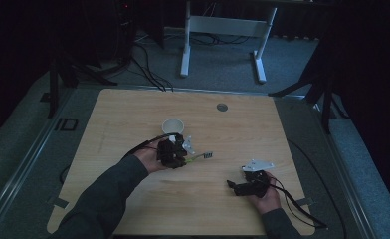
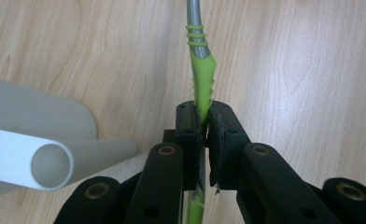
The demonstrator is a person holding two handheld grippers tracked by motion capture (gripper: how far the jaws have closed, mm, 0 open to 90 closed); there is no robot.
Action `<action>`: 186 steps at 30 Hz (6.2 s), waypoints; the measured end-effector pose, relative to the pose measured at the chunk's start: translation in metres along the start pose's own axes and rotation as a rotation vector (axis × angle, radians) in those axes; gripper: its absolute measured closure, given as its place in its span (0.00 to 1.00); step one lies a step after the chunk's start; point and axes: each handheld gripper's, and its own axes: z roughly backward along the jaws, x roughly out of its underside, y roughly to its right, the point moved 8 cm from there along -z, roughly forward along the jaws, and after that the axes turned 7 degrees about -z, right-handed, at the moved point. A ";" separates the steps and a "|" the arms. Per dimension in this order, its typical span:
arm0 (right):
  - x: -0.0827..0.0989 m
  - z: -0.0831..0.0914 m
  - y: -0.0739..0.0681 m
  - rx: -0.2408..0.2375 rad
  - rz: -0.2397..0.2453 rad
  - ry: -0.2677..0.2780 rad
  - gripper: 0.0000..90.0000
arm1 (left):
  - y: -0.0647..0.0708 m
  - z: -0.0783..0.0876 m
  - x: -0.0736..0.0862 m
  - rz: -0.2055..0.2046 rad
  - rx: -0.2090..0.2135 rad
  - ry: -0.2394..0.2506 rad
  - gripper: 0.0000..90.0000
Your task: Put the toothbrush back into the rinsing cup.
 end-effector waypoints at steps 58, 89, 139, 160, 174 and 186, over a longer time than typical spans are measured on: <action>0.000 0.000 0.000 0.000 0.001 0.000 0.15 | -0.016 0.022 -0.008 0.084 -0.058 0.164 0.93; 0.000 0.000 0.000 0.000 0.000 0.000 0.15 | -0.023 0.031 -0.012 0.124 -0.082 0.240 0.93; 0.000 0.000 0.000 0.000 0.000 0.000 0.15 | -0.032 0.054 -0.016 0.193 -0.111 0.405 0.93; 0.000 0.000 0.000 0.000 0.001 0.000 0.15 | -0.039 0.060 -0.018 0.225 -0.133 0.480 0.93; 0.000 0.000 0.000 0.000 0.001 0.000 0.15 | -0.044 0.062 -0.016 0.261 -0.156 0.532 0.93; 0.000 0.000 0.000 0.000 0.000 0.000 0.15 | -0.050 0.065 -0.011 0.290 -0.192 0.569 0.93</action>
